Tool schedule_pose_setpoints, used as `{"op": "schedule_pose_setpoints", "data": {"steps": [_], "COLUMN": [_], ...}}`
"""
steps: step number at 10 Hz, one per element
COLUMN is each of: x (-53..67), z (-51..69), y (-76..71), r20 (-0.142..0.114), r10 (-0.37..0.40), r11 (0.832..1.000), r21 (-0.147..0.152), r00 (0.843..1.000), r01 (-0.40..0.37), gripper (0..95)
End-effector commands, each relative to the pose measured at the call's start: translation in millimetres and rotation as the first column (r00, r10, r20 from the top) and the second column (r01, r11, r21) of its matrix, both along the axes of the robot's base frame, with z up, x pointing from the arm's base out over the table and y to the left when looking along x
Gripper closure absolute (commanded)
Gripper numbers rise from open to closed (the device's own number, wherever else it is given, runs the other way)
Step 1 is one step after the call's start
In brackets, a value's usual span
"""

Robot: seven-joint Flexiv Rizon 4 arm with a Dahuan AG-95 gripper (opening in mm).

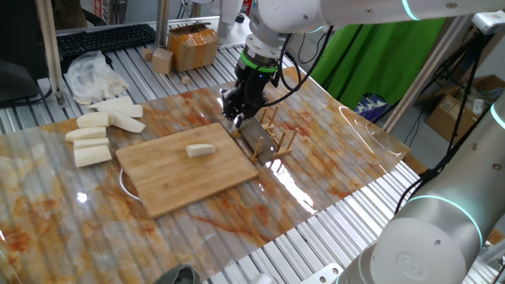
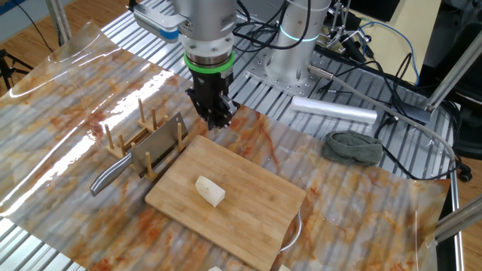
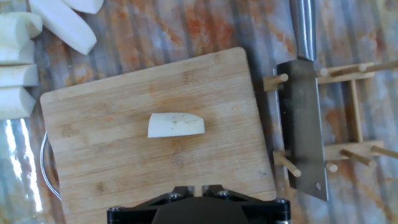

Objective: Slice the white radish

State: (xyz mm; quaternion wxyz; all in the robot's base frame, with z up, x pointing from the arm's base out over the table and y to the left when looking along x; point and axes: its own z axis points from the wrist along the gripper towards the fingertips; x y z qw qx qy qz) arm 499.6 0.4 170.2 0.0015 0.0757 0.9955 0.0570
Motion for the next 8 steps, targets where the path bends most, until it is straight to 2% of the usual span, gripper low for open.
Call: {"op": "schedule_pose_setpoints", "data": {"steps": [1, 3, 4, 5, 8], "x": [-0.1, 0.3, 0.6, 1.0, 4.7], "z": [-0.5, -1.6, -2.2, -2.6, -8.2], "y": [-0.3, -0.5, -1.1, -1.5, -14.1], "r20": [-0.004, -0.008, -0.008, -0.008, -0.004], "r10": [0.002, 0.003, 0.003, 0.004, 0.019], "r11": [1.0, 0.997, 0.994, 0.992, 0.992], "r21": [-0.028, -0.075, -0.107, -0.125, -0.128], "r00": [1.0, 1.0, 1.0, 1.0, 1.0], "r01": [-0.002, -0.003, -0.004, -0.005, -0.02], "gripper": [95.0, 95.0, 95.0, 95.0, 95.0]}}
